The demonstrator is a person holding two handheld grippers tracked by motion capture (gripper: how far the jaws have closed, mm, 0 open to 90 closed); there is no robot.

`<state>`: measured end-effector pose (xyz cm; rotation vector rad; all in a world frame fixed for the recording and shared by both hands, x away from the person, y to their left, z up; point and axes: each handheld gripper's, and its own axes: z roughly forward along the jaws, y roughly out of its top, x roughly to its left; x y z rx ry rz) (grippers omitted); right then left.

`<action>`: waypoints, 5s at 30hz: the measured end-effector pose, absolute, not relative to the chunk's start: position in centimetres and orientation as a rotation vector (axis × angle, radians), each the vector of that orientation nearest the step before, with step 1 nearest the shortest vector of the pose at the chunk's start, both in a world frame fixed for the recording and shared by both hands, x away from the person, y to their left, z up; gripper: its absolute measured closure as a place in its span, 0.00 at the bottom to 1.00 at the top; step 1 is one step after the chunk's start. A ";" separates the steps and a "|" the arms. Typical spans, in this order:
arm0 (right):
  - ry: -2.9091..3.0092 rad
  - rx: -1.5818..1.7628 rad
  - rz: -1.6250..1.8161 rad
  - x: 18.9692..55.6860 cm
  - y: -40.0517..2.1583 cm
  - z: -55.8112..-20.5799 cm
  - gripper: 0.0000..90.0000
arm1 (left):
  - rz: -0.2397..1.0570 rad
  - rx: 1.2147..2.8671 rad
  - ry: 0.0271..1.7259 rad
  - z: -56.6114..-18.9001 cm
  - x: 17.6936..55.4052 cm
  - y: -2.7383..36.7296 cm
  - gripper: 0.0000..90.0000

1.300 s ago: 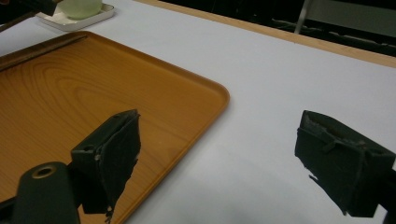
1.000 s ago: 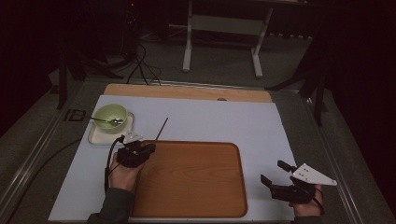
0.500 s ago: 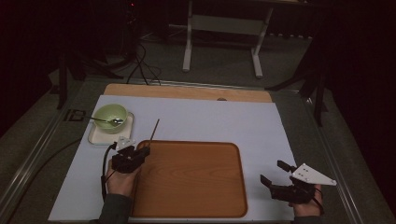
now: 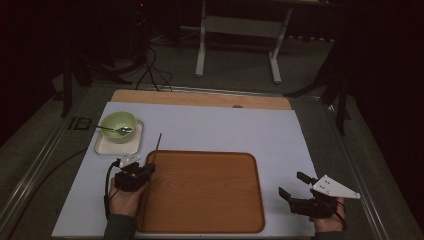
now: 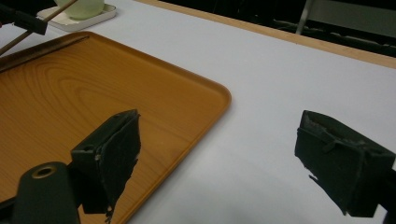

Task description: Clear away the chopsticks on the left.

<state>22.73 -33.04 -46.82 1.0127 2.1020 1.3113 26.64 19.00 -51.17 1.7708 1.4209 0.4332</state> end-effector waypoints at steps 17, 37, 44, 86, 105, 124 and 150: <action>2.097 1.014 1.314 22.7 -33.1 -46.8 0.15 | 0.492 1.816 1.453 -51.7 25.3 19.0 0.91; 2.109 1.011 1.313 22.8 -33.0 -46.8 0.15 | 0.524 1.832 1.502 -52.7 24.2 18.5 0.88; 2.107 1.012 1.315 22.8 -33.0 -46.8 0.15 | 0.531 1.836 1.520 -52.9 24.0 18.5 0.87; 2.111 1.011 1.313 22.8 -33.0 -46.8 0.15 | 0.587 1.880 1.539 -53.0 21.5 17.8 0.92; 2.112 1.012 1.312 22.8 -33.0 -46.8 0.15 | 0.562 1.884 1.537 -52.9 21.0 17.4 0.91; 2.114 1.012 1.312 22.8 -32.9 -46.8 0.15 | 0.578 1.861 1.527 -52.1 20.7 17.7 0.76; 2.094 0.994 1.321 22.6 -32.9 -46.6 0.16 | 0.560 1.851 1.583 -49.4 22.3 19.3 0.37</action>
